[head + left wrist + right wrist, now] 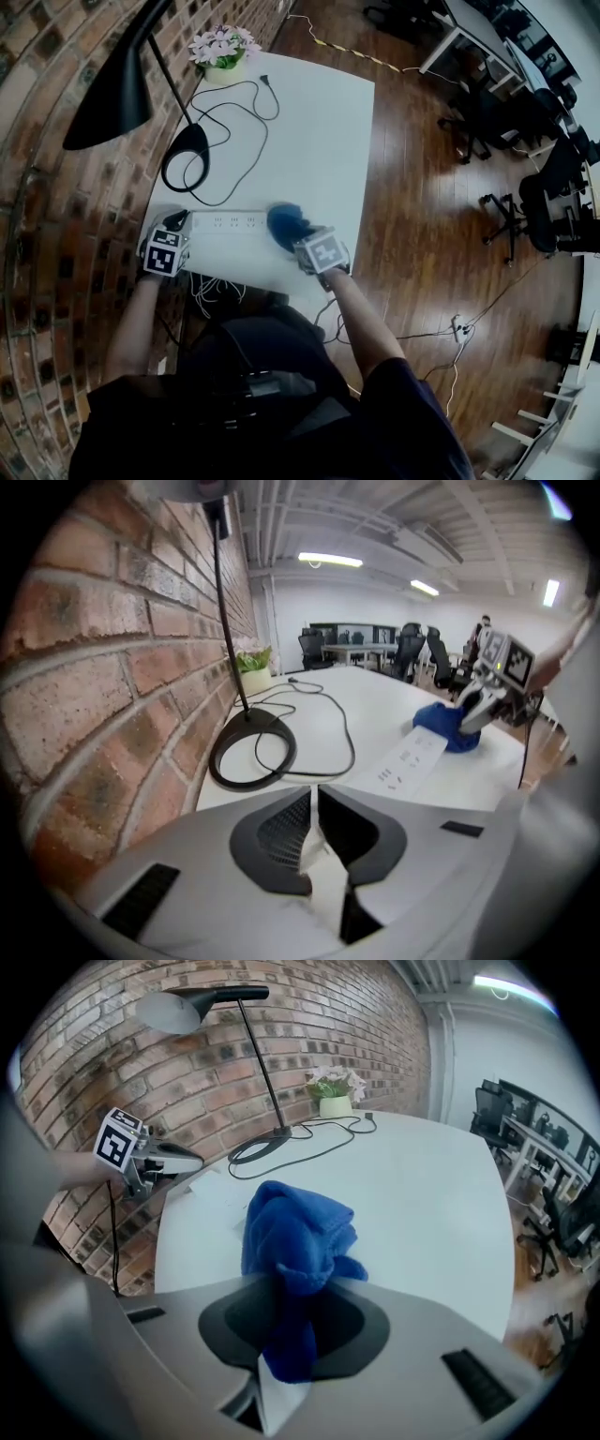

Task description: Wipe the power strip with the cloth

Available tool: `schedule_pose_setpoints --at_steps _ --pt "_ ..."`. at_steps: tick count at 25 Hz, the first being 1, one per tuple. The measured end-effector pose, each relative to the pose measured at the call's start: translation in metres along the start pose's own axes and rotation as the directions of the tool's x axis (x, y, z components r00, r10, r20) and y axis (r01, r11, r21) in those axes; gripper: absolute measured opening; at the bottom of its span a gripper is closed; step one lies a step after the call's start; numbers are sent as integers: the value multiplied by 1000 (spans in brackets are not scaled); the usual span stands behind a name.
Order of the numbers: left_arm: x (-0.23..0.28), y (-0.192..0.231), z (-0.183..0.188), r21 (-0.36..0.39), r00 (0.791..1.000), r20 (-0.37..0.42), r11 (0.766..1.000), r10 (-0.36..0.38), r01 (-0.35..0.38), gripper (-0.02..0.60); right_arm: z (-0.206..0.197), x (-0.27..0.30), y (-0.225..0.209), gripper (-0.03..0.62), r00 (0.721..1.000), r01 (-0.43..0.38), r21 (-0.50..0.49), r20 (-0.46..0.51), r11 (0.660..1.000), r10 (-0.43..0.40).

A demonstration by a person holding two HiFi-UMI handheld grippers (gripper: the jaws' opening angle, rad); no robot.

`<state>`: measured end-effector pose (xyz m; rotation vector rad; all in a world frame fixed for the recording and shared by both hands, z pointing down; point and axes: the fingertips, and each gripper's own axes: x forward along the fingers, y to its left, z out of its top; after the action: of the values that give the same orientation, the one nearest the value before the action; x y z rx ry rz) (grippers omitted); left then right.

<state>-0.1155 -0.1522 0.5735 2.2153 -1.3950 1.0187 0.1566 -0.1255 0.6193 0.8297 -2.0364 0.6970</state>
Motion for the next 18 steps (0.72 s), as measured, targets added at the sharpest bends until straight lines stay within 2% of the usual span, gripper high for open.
schedule_pose_setpoints --at_steps 2,4,7,11,15,18 --pt "3 0 5 -3 997 36 998 -66 66 59 1 0 1 77 1000 7 14 7 1000 -7" --pt "7 -10 5 35 989 15 989 -145 144 165 2 1 1 77 1000 19 20 18 1000 -20" --pt "13 -28 4 123 973 -33 965 -229 232 253 3 0 -1 77 998 46 18 33 999 -47" --pt "21 -46 -2 214 949 -94 924 -302 316 299 4 1 -2 77 998 50 30 36 998 -51" --pt "25 -61 -8 248 917 -163 884 -364 395 325 4 2 -1 77 998 49 39 47 998 -51" --pt "23 -72 -4 259 904 -198 869 -378 420 331 4 0 -1 77 997 46 46 64 998 -49"
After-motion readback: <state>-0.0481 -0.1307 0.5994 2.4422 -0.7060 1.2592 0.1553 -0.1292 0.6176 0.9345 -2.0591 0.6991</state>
